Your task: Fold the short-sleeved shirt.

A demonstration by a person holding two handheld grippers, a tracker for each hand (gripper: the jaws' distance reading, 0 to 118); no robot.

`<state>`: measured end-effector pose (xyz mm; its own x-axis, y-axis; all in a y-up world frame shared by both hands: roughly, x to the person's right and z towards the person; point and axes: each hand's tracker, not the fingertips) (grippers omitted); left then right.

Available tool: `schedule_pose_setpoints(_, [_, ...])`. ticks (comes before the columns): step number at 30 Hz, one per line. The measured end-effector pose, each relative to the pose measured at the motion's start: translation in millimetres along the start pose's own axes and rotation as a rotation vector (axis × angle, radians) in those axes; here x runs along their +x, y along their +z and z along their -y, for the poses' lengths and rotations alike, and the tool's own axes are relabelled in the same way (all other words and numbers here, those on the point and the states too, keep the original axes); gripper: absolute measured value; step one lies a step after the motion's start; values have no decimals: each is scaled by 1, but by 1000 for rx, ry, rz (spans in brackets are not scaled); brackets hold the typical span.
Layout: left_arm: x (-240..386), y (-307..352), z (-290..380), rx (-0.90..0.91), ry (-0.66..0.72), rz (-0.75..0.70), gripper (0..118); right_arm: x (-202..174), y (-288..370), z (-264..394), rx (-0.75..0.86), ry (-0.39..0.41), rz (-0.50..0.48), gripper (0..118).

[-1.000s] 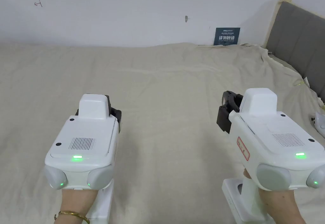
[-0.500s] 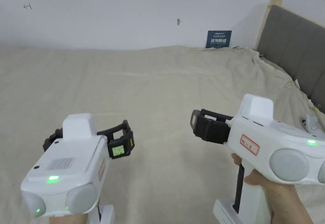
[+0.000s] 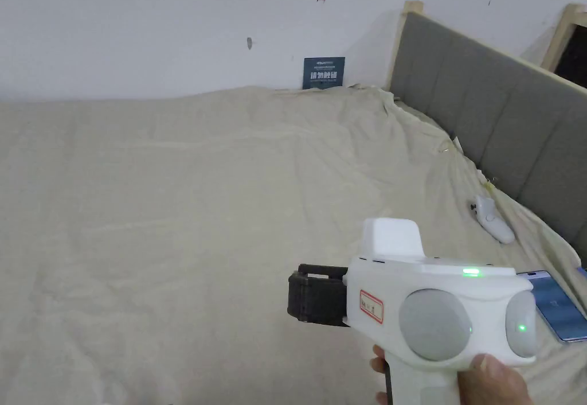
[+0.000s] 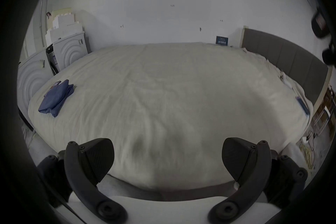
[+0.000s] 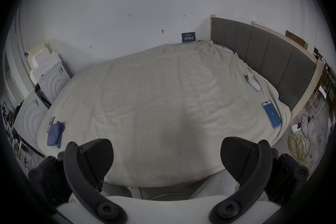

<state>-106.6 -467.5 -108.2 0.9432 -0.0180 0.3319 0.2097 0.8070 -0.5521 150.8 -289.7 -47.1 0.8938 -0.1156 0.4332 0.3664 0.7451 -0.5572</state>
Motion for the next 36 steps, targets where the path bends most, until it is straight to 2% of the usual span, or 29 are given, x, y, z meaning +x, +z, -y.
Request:
schedule_pose_setpoints(2, [-3, -2, 11, -21, -14, 18, 118, -1, -3, -1, -43, 35, 30, 116])
schedule_pose_setpoints(3, [-4, -3, 17, -25, -13, 12, 118, 0, -5, -1, -75, 44, -9, 116])
schedule_pose_setpoints(6, [-7, 1, 22, -19, 6, 1, 118, 4, -5, 0, -93, -59, -45, 116])
schedule_pose_setpoints(10, [-13, 2, 20, 10, 44, -2, 118, 0, -4, -1, -105, -23, -33, 116])
schedule_pose_setpoints(17, [-18, -1, 22, -8, 78, -1, 118, -11, -4, -1, -104, -45, 7, 116])
schedule_pose_setpoints(20, [-19, -3, 22, -20, 83, 0, 118, -18, -1, 6, -49, -7, 42, 116])
schedule_pose_setpoints(22, [-19, -2, 22, -21, 85, 0, 118, -19, -3, 16, -40, 45, 34, 116])
schedule_pose_setpoints(23, [-19, -1, 22, -18, 87, 1, 118, 2, -15, 23, -42, 71, 18, 116])
schedule_pose_setpoints(26, [-21, 1, 21, -13, 96, 4, 118, 21, -35, 46, -72, 122, -38, 116])
schedule_pose_setpoints(27, [-22, 2, 21, -13, 97, 8, 118, 10, -34, 57, -74, 118, -62, 116])
schedule_pose_setpoints(30, [-23, 4, 21, -17, 102, 29, 118, 20, -44, 79, -72, 106, -124, 116])
schedule_pose_setpoints(33, [-24, 5, 14, -18, 112, 42, 118, 16, -55, 99, -58, 127, -88, 116])
schedule_pose_setpoints(36, [-33, -8, -2, -44, 179, 80, 118, 11, -78, 104, -76, 218, 46, 116])
